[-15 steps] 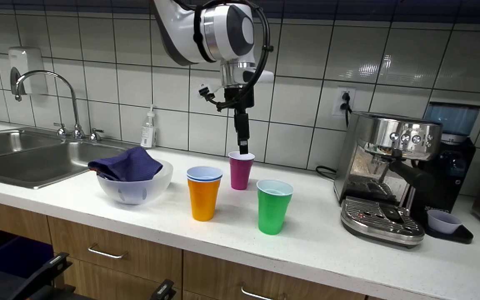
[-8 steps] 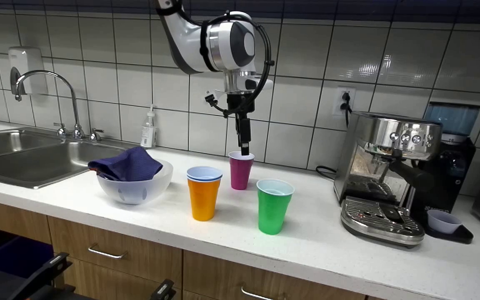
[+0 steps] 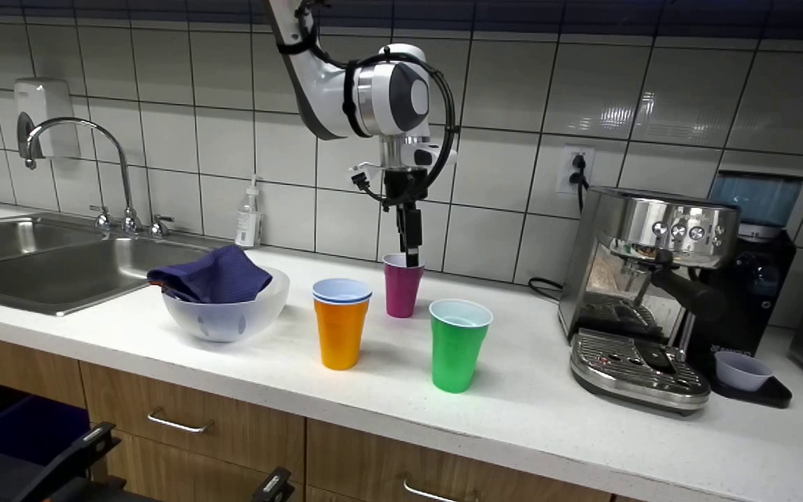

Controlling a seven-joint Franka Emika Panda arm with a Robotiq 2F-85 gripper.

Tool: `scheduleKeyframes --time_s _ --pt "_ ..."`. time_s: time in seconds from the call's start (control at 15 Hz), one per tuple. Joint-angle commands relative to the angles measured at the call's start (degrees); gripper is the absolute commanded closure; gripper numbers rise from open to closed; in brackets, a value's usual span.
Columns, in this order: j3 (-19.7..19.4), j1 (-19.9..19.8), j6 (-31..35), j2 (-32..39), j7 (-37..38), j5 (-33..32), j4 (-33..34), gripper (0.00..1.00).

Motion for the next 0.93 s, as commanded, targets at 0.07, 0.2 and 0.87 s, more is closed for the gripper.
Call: scheduleKeyframes --time_s 0.07,0.2,0.87 --pt "-1.18 1.08 -1.86 3.47 -3.12 1.95 4.42 0.0" --pt "-1.16 1.18 -1.92 4.44 -3.48 2.47 5.21 0.0" --pt "-1.22 1.11 -2.02 7.5 -4.52 6.59 6.94 0.34"
